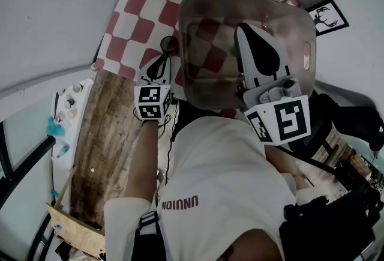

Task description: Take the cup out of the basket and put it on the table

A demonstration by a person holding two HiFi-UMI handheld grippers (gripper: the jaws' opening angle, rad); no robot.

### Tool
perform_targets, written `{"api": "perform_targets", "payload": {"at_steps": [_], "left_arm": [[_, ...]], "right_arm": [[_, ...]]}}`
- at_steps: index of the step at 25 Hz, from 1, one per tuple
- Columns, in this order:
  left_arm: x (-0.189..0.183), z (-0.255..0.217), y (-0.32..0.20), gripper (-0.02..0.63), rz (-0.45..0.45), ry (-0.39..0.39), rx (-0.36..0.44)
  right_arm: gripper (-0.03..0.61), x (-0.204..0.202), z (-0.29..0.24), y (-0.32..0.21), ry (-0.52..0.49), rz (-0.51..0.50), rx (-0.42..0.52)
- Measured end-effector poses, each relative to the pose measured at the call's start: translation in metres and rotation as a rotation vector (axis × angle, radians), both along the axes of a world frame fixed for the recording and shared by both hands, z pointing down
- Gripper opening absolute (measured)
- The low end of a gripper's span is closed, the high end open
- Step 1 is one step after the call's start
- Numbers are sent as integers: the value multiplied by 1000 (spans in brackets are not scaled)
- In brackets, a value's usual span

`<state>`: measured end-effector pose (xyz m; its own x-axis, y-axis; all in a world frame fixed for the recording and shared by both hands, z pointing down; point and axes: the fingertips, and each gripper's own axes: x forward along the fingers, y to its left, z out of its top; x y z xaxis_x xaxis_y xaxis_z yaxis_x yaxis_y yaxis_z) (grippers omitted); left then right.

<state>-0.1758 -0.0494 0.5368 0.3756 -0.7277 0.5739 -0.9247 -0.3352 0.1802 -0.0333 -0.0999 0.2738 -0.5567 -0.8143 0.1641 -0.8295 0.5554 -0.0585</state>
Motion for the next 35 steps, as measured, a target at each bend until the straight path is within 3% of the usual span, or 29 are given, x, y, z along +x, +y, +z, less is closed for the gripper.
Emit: {"api": "perform_targets", "payload": {"at_steps": [35], "left_arm": [[4, 15, 13, 46, 24, -51, -39]], "right_arm": [[18, 0, -2, 3, 2, -5, 6]]}}
